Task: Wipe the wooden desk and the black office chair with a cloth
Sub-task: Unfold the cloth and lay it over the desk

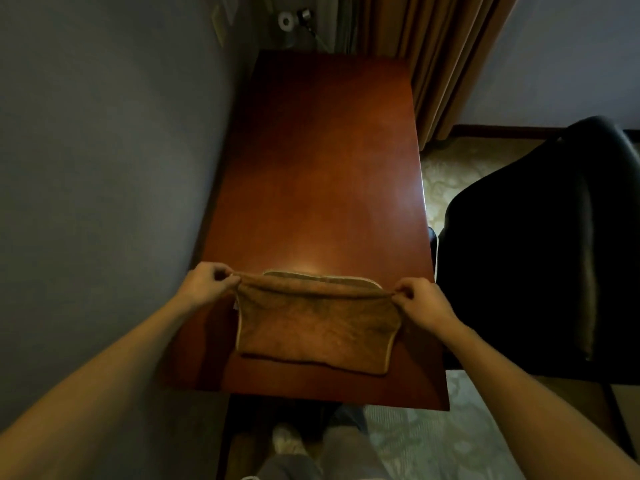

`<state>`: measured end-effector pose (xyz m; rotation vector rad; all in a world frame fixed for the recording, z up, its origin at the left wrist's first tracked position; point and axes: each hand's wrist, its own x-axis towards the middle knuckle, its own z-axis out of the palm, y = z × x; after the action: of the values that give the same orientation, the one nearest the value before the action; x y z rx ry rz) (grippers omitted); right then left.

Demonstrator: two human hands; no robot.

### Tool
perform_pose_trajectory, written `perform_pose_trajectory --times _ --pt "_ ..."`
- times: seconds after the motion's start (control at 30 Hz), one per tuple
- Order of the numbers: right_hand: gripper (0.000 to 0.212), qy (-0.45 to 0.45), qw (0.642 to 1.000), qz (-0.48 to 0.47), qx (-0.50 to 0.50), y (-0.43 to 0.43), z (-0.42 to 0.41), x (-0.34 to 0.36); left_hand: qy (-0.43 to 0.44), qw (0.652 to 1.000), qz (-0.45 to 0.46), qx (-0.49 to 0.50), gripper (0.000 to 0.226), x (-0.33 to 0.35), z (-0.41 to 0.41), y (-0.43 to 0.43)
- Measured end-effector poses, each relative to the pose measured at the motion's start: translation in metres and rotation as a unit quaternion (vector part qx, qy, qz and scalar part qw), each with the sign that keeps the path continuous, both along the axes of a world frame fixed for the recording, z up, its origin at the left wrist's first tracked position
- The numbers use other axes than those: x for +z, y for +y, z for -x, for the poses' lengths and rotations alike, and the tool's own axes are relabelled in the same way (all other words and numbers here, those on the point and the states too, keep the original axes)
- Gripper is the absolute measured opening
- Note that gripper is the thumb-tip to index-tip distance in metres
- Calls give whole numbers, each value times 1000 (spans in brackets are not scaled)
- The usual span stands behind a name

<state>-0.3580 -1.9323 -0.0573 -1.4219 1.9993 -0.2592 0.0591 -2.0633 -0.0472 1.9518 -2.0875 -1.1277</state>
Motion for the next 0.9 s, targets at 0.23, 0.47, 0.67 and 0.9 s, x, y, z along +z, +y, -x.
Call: perform_pose_trajectory --times 0.23,0.47,0.67,0.9 --pt "31 -23 999 -30 -34 -47 12 -28 -23 993 -24 117 41 -40 19 -30" --pt "52 71 971 -194 -116 -49 22 -51 -96 959 -224 141 66 -63 24 -29" --pt "42 -146 926 -257 -235 -30 -10 -64 -86 949 -270 135 46 -72 37 -9" --pt "16 -238 895 -185 -328 -8 -46 -67 99 927 -314 179 34 -75 33 13"
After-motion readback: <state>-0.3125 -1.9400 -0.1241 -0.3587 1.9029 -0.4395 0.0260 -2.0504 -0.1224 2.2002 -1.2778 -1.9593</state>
